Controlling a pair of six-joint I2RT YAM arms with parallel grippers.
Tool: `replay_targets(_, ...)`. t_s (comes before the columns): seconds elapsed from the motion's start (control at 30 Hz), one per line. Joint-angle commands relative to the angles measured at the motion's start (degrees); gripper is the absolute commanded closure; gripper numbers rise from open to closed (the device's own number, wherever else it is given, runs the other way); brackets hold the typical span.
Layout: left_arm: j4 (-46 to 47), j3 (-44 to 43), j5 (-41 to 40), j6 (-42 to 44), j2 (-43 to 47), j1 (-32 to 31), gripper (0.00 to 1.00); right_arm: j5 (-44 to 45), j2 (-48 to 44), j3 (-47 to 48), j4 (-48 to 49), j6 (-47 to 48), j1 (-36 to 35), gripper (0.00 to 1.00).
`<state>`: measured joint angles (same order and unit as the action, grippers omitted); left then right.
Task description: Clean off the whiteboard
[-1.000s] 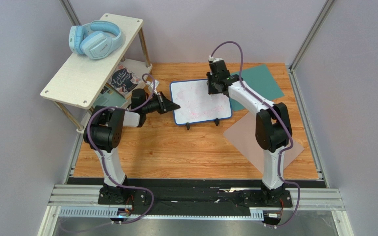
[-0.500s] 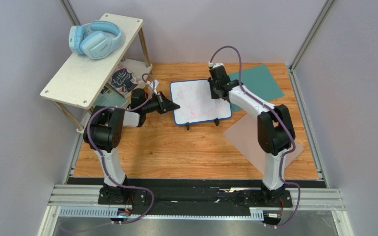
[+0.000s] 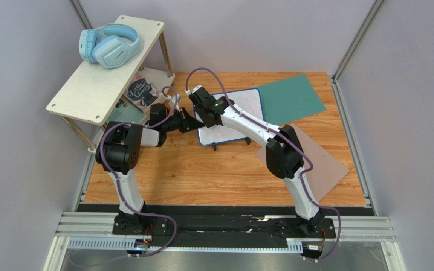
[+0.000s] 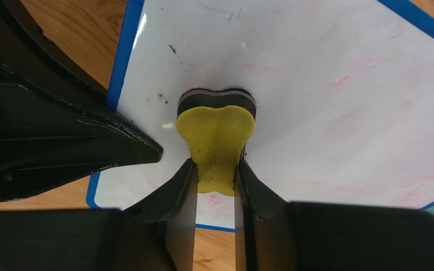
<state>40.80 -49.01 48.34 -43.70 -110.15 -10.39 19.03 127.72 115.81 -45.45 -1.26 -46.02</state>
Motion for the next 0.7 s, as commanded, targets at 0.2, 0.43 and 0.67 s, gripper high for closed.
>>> replay_targets(0.2, -1.77, 0.15, -4.39, 4.07, -0.24, -0.77, 1.00, 6.71, -2.29, -17.10, 8.71, -9.37, 16.11, 1.00)
replay_targets(0.43, -1.77, 0.41, -4.48, 4.06, 0.02, -0.77, 1.00, 0.85, -4.76, -24.57, 10.91, -13.68, 25.53, 1.00)
replay_targets(0.67, -1.68, 0.32, -4.30, 4.06, -0.07, -0.77, 1.00, -4.08, -6.08, -29.24, 13.11, -14.65, 25.10, 1.00)
